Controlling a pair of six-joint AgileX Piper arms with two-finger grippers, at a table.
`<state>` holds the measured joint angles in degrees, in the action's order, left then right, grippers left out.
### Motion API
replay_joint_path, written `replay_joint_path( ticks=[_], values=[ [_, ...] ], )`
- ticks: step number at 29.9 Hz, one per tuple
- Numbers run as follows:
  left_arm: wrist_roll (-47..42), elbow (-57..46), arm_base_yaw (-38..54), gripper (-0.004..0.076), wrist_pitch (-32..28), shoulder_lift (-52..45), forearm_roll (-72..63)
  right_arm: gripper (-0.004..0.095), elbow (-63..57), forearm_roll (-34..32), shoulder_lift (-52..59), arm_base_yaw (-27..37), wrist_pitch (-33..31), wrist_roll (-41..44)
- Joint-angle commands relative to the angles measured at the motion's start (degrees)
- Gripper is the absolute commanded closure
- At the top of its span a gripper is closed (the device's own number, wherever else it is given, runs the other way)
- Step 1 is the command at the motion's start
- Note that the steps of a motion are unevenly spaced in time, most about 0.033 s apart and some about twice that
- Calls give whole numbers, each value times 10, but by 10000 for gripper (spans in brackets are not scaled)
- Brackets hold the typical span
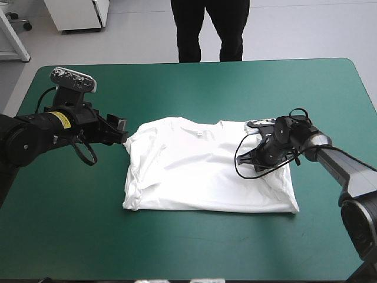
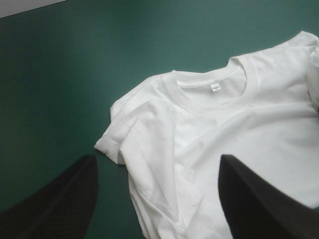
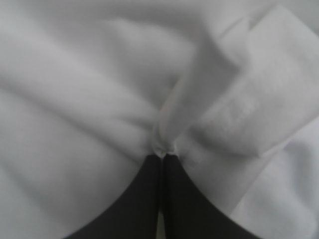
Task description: Fold the cloth
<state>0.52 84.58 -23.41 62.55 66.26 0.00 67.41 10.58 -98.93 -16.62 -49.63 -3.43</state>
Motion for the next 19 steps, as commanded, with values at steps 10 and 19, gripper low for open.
replay_joint_path(
  ticks=[10,19],
  values=[
    [-5,18,-5,230,-4,-13,7,634,84,1,19,-7,-45,-35],
    [-5,18,-5,230,58,-13,34,466,167,-81,62,-7,-138,23]
  ],
)
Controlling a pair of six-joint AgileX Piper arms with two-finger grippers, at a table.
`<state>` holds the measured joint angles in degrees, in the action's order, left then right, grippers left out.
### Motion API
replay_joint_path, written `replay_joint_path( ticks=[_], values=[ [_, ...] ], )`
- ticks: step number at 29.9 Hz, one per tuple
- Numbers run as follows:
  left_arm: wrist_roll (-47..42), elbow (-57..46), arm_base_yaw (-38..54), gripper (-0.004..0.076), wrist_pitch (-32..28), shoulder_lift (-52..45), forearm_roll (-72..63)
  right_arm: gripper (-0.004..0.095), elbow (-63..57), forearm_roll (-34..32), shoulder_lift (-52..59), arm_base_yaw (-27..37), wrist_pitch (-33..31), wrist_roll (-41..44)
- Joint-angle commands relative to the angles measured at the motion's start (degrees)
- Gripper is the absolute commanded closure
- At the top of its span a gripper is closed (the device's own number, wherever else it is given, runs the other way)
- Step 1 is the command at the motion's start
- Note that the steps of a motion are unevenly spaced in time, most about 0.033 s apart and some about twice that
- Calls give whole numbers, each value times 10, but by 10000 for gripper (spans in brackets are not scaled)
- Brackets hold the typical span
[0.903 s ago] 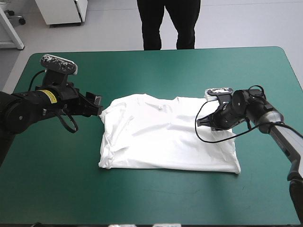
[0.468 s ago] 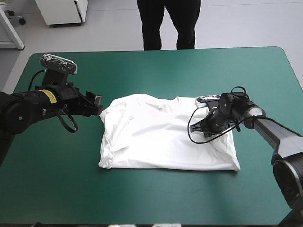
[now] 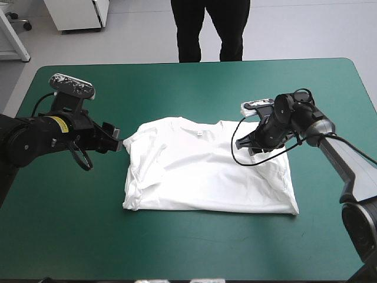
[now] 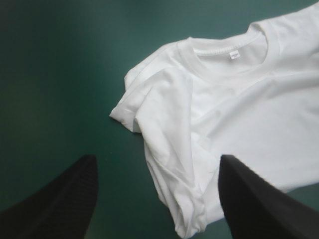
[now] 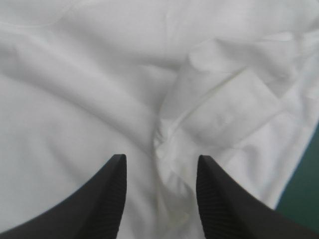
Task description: Fold the cloth
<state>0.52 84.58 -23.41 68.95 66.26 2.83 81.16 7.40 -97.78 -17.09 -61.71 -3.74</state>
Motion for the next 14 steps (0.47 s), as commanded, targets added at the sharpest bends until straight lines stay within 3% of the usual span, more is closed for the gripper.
replay_joint_path(
  ticks=[1,5,14],
  values=[
    [-10,18,-5,230,3,-13,9,466,29,-74,62,-2,-24,42],
    [-40,18,-5,230,49,-13,29,466,29,-151,112,-2,-62,76],
    [-109,-59,-5,230,49,-21,11,467,29,-177,216,-2,-83,104]
  ],
)
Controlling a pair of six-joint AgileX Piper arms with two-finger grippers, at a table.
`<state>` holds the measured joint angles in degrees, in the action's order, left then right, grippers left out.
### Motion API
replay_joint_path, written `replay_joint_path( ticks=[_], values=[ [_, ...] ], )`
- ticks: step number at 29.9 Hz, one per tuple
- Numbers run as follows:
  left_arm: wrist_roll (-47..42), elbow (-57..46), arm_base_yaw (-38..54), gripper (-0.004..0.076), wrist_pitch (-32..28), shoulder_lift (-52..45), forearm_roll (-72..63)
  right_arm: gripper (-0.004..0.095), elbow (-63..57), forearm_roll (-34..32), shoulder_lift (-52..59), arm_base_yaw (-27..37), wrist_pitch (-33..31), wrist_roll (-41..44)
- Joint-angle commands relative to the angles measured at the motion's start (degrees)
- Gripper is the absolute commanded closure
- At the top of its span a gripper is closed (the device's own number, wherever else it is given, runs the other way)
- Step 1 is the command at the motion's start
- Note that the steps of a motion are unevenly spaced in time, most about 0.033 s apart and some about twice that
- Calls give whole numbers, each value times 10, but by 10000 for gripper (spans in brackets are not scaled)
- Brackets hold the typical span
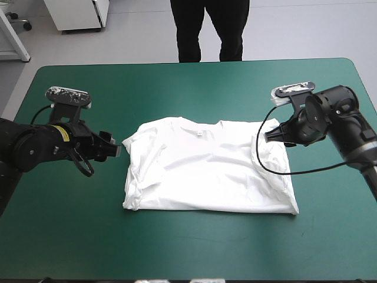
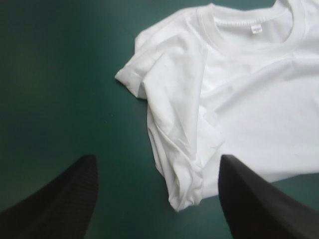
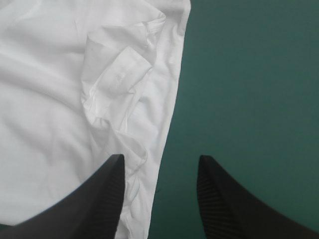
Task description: Fold the cloth
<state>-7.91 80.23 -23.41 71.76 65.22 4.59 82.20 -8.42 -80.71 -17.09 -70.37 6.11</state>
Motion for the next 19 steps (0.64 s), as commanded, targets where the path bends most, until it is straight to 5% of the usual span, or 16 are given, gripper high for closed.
replay_joint_path(
  ticks=[1,12,19],
  values=[
    [-30,-32,-5,230,21,-11,-6,466,16,-22,58,-2,3,9],
    [-76,-259,-5,203,-118,-4,-41,466,-44,-64,163,-2,-5,29],
    [-77,-302,-5,192,-174,54,-53,467,-48,-82,180,-2,-11,23]
  ],
)
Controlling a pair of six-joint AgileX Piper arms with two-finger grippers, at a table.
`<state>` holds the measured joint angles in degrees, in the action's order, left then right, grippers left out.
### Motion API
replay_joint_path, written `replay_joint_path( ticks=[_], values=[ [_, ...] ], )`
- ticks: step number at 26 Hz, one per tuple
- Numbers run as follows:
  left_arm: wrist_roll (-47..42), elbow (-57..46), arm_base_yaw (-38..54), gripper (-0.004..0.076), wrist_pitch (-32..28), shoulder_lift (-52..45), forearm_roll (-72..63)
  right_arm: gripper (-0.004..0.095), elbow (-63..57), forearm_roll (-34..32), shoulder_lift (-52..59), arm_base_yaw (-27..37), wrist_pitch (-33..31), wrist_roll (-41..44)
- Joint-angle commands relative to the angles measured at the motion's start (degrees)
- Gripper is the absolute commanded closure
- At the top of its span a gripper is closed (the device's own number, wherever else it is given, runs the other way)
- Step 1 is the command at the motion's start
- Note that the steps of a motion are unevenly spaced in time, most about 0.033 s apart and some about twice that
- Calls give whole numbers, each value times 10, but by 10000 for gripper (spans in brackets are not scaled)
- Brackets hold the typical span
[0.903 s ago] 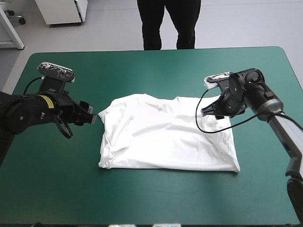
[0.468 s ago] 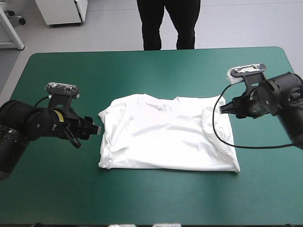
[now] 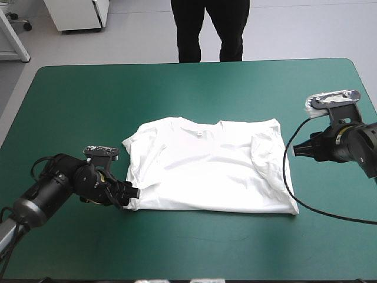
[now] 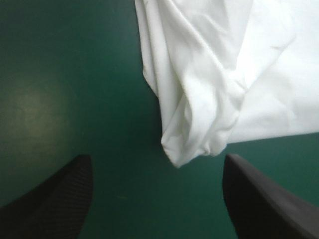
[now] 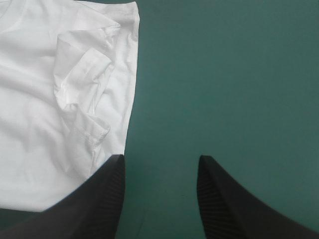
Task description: Fold the cloth
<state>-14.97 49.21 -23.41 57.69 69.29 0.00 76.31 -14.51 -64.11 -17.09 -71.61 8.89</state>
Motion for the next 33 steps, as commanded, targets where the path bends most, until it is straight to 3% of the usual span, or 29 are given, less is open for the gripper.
replay_joint_path(
  ticks=[1,15,21,26,28,33],
  values=[
    [-7,8,-5,192,-38,26,-7,466,11,-21,14,-2,1,-6],
    [-3,8,-21,214,-81,149,-36,466,10,-11,15,-2,1,-5],
    [-5,8,-57,451,-92,173,-33,461,2,24,16,-2,1,-5],
    [-5,8,-62,690,-101,175,-30,461,-124,42,26,-2,6,2],
    [-5,8,-62,733,-105,175,-23,449,-193,74,31,-2,49,2],
    [0,8,-62,733,-104,175,-22,377,-300,117,30,-2,167,14]
  ],
)
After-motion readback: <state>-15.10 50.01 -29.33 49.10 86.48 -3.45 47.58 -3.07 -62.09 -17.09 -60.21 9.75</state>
